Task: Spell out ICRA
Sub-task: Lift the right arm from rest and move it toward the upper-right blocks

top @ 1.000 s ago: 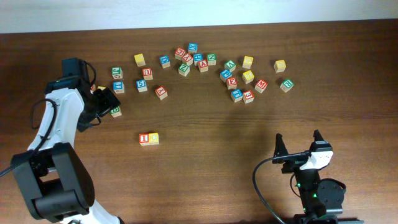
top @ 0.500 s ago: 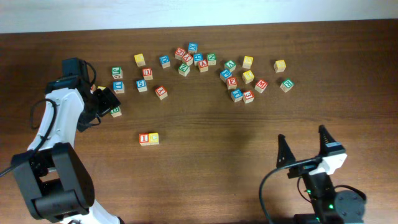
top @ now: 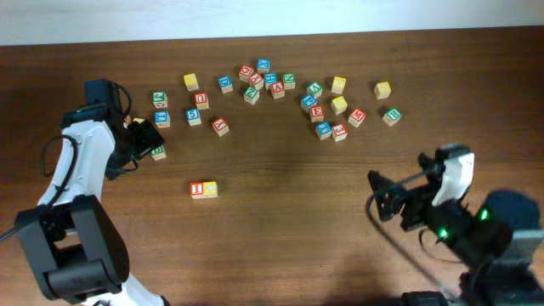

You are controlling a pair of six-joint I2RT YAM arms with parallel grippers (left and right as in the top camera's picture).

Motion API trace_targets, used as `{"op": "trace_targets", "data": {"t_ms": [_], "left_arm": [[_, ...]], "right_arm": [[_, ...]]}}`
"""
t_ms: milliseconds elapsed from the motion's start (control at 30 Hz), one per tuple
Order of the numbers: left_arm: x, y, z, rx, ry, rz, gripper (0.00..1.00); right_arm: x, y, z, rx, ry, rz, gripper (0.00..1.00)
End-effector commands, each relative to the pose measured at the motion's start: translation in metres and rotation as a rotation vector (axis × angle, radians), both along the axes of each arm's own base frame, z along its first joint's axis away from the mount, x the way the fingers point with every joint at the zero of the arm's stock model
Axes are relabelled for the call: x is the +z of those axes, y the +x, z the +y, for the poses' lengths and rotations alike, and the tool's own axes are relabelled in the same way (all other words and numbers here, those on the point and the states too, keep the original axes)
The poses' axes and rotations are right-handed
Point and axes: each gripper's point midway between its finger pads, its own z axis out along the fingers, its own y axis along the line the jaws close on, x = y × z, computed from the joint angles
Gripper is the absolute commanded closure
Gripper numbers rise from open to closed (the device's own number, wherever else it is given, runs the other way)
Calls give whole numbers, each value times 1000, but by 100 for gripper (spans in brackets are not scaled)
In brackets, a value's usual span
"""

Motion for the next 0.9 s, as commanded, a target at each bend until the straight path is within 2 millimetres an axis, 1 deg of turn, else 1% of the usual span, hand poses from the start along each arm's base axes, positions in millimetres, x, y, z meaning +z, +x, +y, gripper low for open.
{"op": "trace_targets", "data": {"t_ms": [0, 67, 200, 400, 467, 500, 533, 700, 833, 867], "left_arm": [[1, 3, 0, -4, -4, -7, 1], [1, 2, 0, -4, -5, -6, 1], [1, 3, 0, -4, -4, -7, 1], [1, 2, 1, -3, -4, -7, 1], [1, 3, 0, -4, -4, -7, 1], [1, 2, 1, -4, -4, -7, 1], [1, 2, 1, -3, -4, -7, 1], [1, 3, 0, -4, -4, -7, 1], [1, 3, 0, -4, -4, -7, 1], [1, 2, 1, -3, -4, -7, 1]], "right_arm": [[37, 4, 5, 32, 20, 54, 2], [45, 5, 5, 29, 25, 108, 2], [51, 6, 5, 33, 28, 137, 2], [51, 5, 5, 32, 28, 141, 0], [51, 6, 5, 30, 27, 139, 44], [50, 8, 3, 20, 21, 143, 77], [48, 9, 1, 6, 18, 148, 96], [44, 25, -17, -109, -6, 169, 96], [39, 49, -31, -179, -49, 210, 96], [34, 57, -34, -192, -59, 231, 96]]}}
